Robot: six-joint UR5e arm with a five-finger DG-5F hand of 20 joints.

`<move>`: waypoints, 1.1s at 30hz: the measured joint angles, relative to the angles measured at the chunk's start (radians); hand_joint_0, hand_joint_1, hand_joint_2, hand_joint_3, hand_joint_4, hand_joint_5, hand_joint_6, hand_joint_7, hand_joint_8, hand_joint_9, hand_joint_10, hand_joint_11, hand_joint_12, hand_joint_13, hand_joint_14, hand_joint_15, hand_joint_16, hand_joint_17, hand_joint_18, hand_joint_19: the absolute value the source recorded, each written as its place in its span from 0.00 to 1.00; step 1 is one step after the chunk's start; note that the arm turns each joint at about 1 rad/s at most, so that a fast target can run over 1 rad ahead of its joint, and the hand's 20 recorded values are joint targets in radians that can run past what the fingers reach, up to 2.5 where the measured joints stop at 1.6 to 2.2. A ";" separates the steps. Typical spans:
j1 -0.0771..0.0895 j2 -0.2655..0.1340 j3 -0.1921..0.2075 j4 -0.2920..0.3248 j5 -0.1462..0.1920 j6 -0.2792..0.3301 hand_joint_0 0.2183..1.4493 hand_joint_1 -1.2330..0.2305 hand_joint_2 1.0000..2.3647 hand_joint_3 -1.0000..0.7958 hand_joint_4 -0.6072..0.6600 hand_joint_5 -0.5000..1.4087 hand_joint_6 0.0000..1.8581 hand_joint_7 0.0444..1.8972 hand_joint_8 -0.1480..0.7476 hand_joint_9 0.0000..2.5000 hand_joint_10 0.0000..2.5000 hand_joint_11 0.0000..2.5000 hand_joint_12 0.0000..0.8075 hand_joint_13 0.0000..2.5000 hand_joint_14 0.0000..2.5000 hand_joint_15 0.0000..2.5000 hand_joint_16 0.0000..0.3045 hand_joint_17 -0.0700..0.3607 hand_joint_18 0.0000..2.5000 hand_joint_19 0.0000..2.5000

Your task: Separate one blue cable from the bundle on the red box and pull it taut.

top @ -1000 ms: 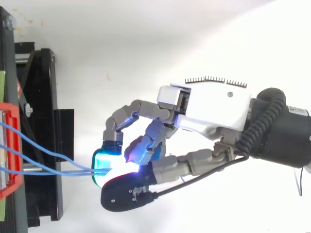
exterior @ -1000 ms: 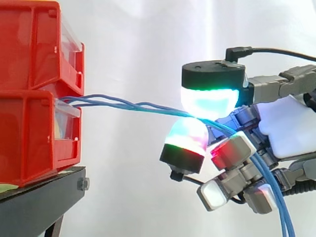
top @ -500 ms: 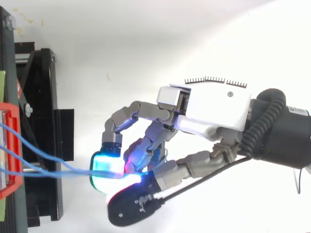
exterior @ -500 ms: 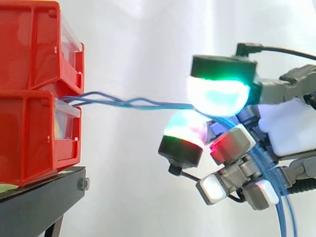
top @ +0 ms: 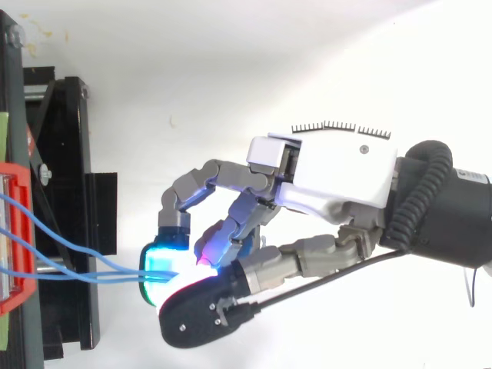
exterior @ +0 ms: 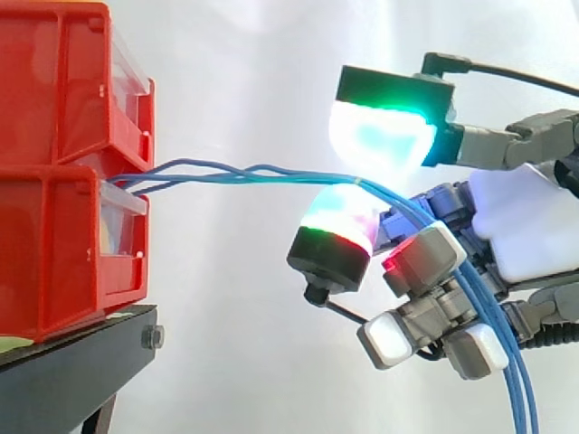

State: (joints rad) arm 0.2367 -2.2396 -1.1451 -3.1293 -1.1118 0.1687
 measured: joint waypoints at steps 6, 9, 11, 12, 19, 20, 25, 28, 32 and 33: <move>0.000 0.000 0.003 0.000 -0.013 0.000 0.25 0.43 0.00 0.28 0.61 0.18 0.46 0.57 0.60 0.44 0.01 0.43 0.53 0.40 0.01 0.25 0.18 0.45 0.44 0.31; 0.000 0.000 0.003 0.000 -0.017 0.000 0.31 0.36 0.01 0.36 0.58 0.18 0.46 0.60 0.58 0.44 0.01 0.43 0.51 0.39 0.01 0.25 0.17 0.43 0.43 0.32; 0.000 0.000 0.004 0.000 -0.018 0.000 0.32 0.32 0.01 0.42 0.56 0.17 0.47 0.60 0.58 0.44 0.01 0.44 0.51 0.40 0.01 0.25 0.17 0.43 0.43 0.31; 0.000 0.000 0.004 0.000 -0.018 0.000 0.32 0.31 0.01 0.43 0.56 0.17 0.47 0.59 0.58 0.44 0.01 0.43 0.51 0.40 0.01 0.25 0.17 0.43 0.44 0.31; 0.000 0.000 0.004 0.000 -0.019 0.001 0.38 0.24 0.01 0.45 0.46 0.16 0.48 0.55 0.54 0.41 0.01 0.44 0.48 0.38 0.01 0.25 0.16 0.41 0.42 0.29; 0.000 0.000 0.004 0.000 -0.019 0.001 0.39 0.24 0.01 0.44 0.45 0.16 0.48 0.55 0.54 0.40 0.01 0.44 0.48 0.38 0.01 0.25 0.16 0.41 0.42 0.29; 0.000 0.000 0.004 -0.001 -0.019 0.001 0.44 0.21 0.01 0.40 0.45 0.16 0.48 0.56 0.52 0.39 0.01 0.43 0.47 0.37 0.01 0.25 0.15 0.40 0.40 0.28; 0.000 0.000 0.004 -0.005 -0.019 0.001 0.49 0.20 0.00 0.30 0.46 0.16 0.48 0.54 0.52 0.38 0.01 0.43 0.46 0.36 0.01 0.25 0.15 0.40 0.38 0.28; -0.001 0.000 0.004 -0.013 -0.020 0.001 0.48 0.19 0.00 0.28 0.47 0.16 0.48 0.53 0.51 0.38 0.01 0.43 0.45 0.36 0.01 0.24 0.15 0.39 0.39 0.27; -0.002 0.000 0.004 -0.014 -0.020 0.001 0.48 0.20 0.00 0.28 0.47 0.16 0.48 0.54 0.51 0.38 0.01 0.43 0.45 0.36 0.01 0.24 0.14 0.39 0.39 0.27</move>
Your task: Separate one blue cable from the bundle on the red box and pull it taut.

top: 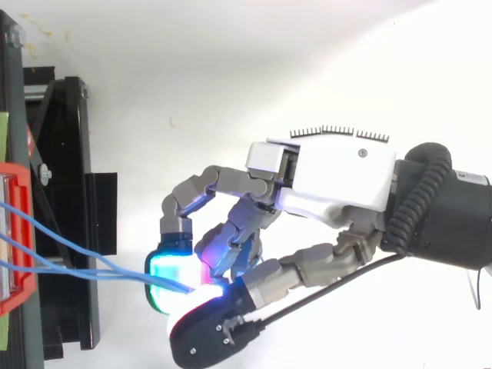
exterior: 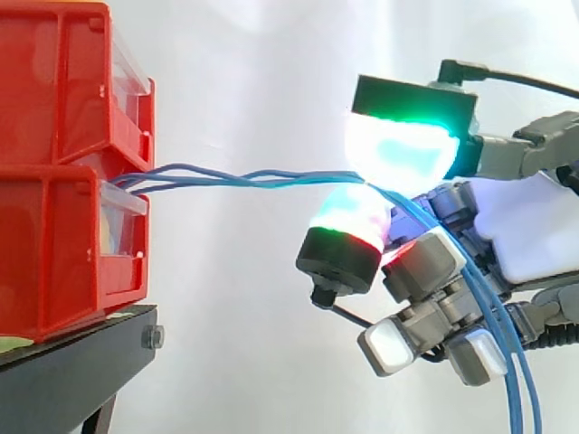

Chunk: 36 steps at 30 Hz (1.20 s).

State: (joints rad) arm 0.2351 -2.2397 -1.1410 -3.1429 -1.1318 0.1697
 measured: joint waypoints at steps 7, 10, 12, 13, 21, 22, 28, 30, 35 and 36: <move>0.000 0.000 0.000 -0.002 -0.002 0.001 0.24 0.32 0.00 0.28 0.58 0.17 0.47 0.55 0.57 0.41 0.01 0.42 0.50 0.38 0.01 0.25 0.16 0.42 0.42 0.29; 0.000 0.000 0.000 -0.002 -0.002 0.001 0.21 0.39 0.00 0.28 0.61 0.18 0.47 0.56 0.61 0.43 0.01 0.42 0.52 0.39 0.01 0.25 0.18 0.45 0.43 0.29; 0.000 0.000 0.000 -0.002 -0.003 0.001 0.21 0.43 0.00 0.28 0.61 0.18 0.46 0.57 0.61 0.43 0.01 0.41 0.53 0.39 0.01 0.25 0.18 0.45 0.44 0.30; 0.000 0.000 0.000 -0.002 -0.003 0.001 0.23 0.47 0.00 0.28 0.60 0.18 0.46 0.57 0.60 0.43 0.01 0.41 0.52 0.39 0.01 0.25 0.18 0.44 0.43 0.31; 0.000 0.000 0.001 -0.002 -0.003 0.001 0.31 0.32 0.01 0.44 0.56 0.18 0.46 0.59 0.59 0.43 0.01 0.42 0.52 0.39 0.01 0.25 0.17 0.44 0.43 0.30; 0.000 0.000 0.001 -0.002 -0.003 0.001 0.32 0.30 0.01 0.46 0.54 0.17 0.47 0.59 0.58 0.42 0.01 0.43 0.51 0.39 0.01 0.25 0.17 0.43 0.43 0.30; 0.000 0.000 0.007 -0.002 -0.002 0.001 0.39 0.22 0.01 0.44 0.44 0.16 0.48 0.56 0.54 0.40 0.01 0.43 0.47 0.37 0.01 0.25 0.15 0.41 0.41 0.29; 0.000 0.000 0.008 -0.003 -0.002 0.001 0.42 0.19 0.01 0.40 0.43 0.16 0.48 0.55 0.53 0.39 0.01 0.42 0.47 0.37 0.01 0.25 0.15 0.40 0.40 0.28; 0.000 0.000 0.011 -0.003 -0.002 0.000 0.48 0.18 0.01 0.33 0.40 0.16 0.48 0.58 0.52 0.39 0.01 0.42 0.46 0.36 0.01 0.25 0.15 0.40 0.38 0.28; 0.000 0.000 0.011 -0.003 -0.002 0.000 0.48 0.18 0.01 0.33 0.40 0.16 0.48 0.58 0.52 0.39 0.01 0.42 0.45 0.36 0.01 0.25 0.15 0.39 0.38 0.28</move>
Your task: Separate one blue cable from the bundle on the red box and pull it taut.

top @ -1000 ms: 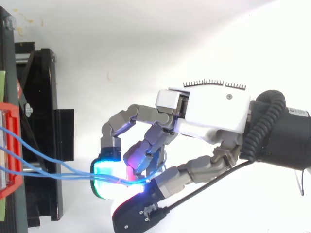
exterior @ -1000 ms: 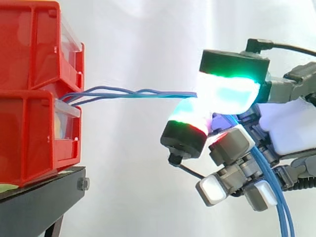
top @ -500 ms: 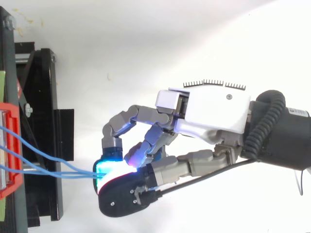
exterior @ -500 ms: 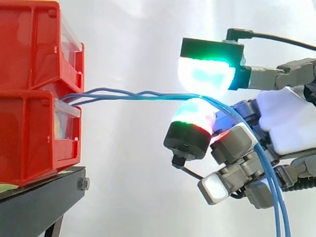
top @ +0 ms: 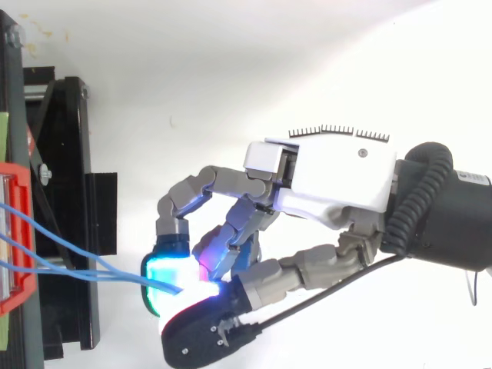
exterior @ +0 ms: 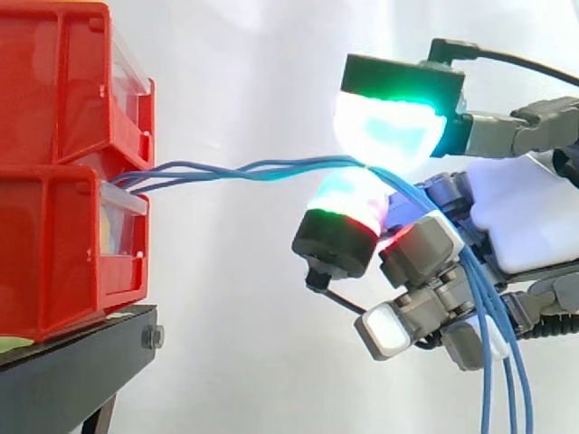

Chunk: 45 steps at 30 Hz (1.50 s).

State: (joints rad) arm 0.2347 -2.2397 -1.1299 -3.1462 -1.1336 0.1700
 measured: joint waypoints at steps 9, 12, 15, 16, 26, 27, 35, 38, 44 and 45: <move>0.000 0.000 0.001 0.000 0.000 -0.001 0.35 0.22 0.00 0.28 0.56 0.18 0.47 0.57 0.54 0.41 0.01 0.42 0.45 0.37 0.01 0.24 0.14 0.39 0.39 0.28; -0.001 0.000 0.001 0.000 -0.002 -0.001 0.26 0.34 0.00 0.28 0.58 0.18 0.46 0.57 0.57 0.42 0.01 0.42 0.48 0.38 0.01 0.25 0.16 0.41 0.41 0.29; -0.001 0.000 0.001 -0.001 -0.006 -0.001 0.22 0.41 0.00 0.28 0.60 0.18 0.46 0.57 0.60 0.43 0.01 0.41 0.52 0.39 0.01 0.25 0.17 0.44 0.43 0.29; -0.001 0.000 0.001 -0.002 -0.008 -0.001 0.21 0.44 0.00 0.28 0.60 0.19 0.46 0.57 0.60 0.44 0.01 0.41 0.53 0.39 0.01 0.25 0.18 0.45 0.43 0.30; -0.003 0.000 0.001 -0.009 -0.020 0.000 0.31 0.39 0.01 0.40 0.58 0.18 0.46 0.60 0.58 0.43 0.01 0.42 0.51 0.39 0.01 0.26 0.17 0.43 0.41 0.32; -0.003 0.000 0.001 -0.011 -0.020 0.000 0.31 0.37 0.01 0.42 0.58 0.18 0.46 0.60 0.58 0.43 0.01 0.42 0.51 0.39 0.01 0.25 0.17 0.43 0.42 0.31; -0.003 0.000 0.002 -0.022 -0.021 0.000 0.37 0.24 0.01 0.44 0.45 0.17 0.48 0.57 0.54 0.40 0.01 0.43 0.47 0.37 0.01 0.25 0.15 0.41 0.40 0.29; -0.003 0.000 0.005 -0.023 -0.020 0.000 0.40 0.20 0.01 0.39 0.43 0.17 0.48 0.56 0.53 0.39 0.01 0.43 0.47 0.36 0.01 0.25 0.15 0.40 0.39 0.28; -0.004 0.000 0.008 -0.024 -0.020 0.000 0.49 0.20 0.00 0.28 0.39 0.16 0.48 0.57 0.51 0.38 0.01 0.42 0.45 0.35 0.01 0.24 0.14 0.39 0.37 0.27; -0.004 0.000 0.008 -0.024 -0.020 0.000 0.49 0.20 0.00 0.28 0.40 0.16 0.48 0.57 0.51 0.38 0.01 0.42 0.45 0.35 0.01 0.24 0.14 0.39 0.37 0.27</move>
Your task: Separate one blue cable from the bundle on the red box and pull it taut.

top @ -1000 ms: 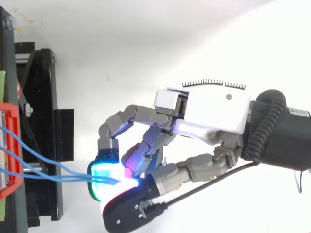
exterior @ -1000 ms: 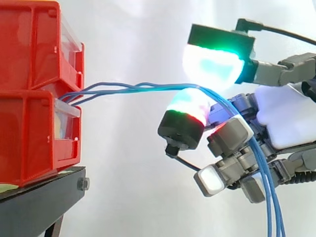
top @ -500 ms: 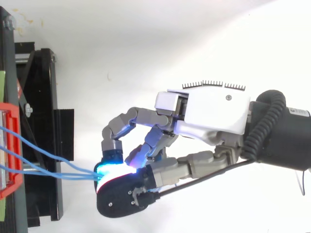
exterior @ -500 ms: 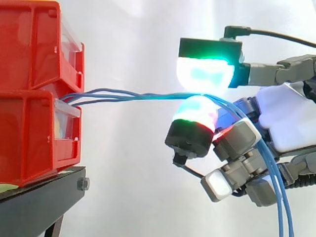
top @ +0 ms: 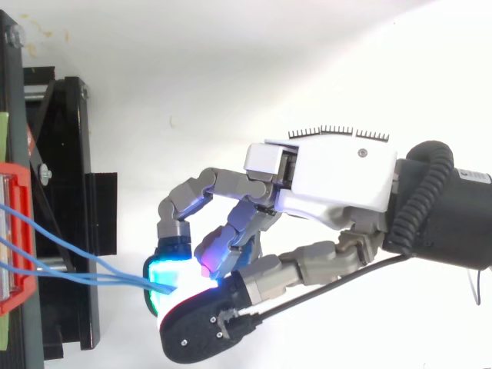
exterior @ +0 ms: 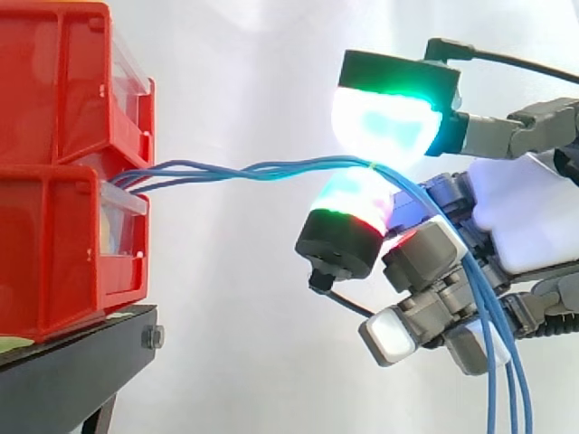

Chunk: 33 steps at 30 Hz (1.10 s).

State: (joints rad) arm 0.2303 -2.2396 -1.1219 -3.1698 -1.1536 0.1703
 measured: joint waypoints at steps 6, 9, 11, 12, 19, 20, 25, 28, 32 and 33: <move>0.000 0.000 0.001 0.000 0.000 0.003 0.37 0.22 0.00 0.28 0.52 0.17 0.47 0.56 0.53 0.40 0.01 0.43 0.45 0.36 0.01 0.25 0.14 0.39 0.38 0.28; -0.001 0.000 0.001 0.000 0.000 0.005 0.29 0.28 0.00 0.28 0.56 0.18 0.47 0.57 0.55 0.41 0.01 0.42 0.46 0.37 0.01 0.25 0.15 0.40 0.39 0.29; -0.001 0.000 0.001 0.000 0.000 0.006 0.26 0.31 0.00 0.28 0.57 0.18 0.47 0.57 0.56 0.42 0.01 0.42 0.48 0.37 0.01 0.25 0.16 0.41 0.40 0.29; -0.001 0.000 0.001 -0.001 0.000 0.007 0.25 0.33 0.00 0.28 0.58 0.18 0.47 0.57 0.57 0.42 0.01 0.42 0.48 0.37 0.01 0.25 0.16 0.41 0.40 0.29; 0.000 0.000 0.001 -0.002 0.000 0.016 0.20 0.45 0.00 0.28 0.60 0.18 0.46 0.57 0.60 0.42 0.01 0.41 0.53 0.39 0.01 0.25 0.18 0.45 0.42 0.30; 0.000 0.000 0.001 -0.003 0.000 0.016 0.20 0.49 0.00 0.28 0.61 0.18 0.46 0.57 0.61 0.43 0.01 0.41 0.54 0.39 0.01 0.25 0.19 0.46 0.42 0.30; -0.001 0.000 0.001 -0.008 0.000 0.017 0.26 0.52 0.00 0.28 0.59 0.18 0.46 0.59 0.58 0.42 0.01 0.41 0.51 0.38 0.01 0.26 0.17 0.44 0.40 0.31; -0.001 0.000 0.001 -0.010 0.000 0.017 0.30 0.44 0.01 0.34 0.58 0.18 0.46 0.61 0.57 0.42 0.01 0.42 0.50 0.37 0.01 0.26 0.16 0.42 0.39 0.32; -0.002 0.000 0.001 -0.011 0.000 0.017 0.30 0.36 0.01 0.45 0.57 0.18 0.46 0.59 0.60 0.43 0.01 0.42 0.54 0.39 0.01 0.25 0.19 0.46 0.42 0.30; -0.002 0.000 0.001 -0.011 0.000 0.017 0.31 0.35 0.01 0.46 0.57 0.18 0.46 0.59 0.60 0.43 0.01 0.42 0.54 0.39 0.01 0.25 0.19 0.46 0.41 0.30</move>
State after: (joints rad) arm 0.2287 -2.2396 -1.1204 -3.1809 -1.1535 0.1875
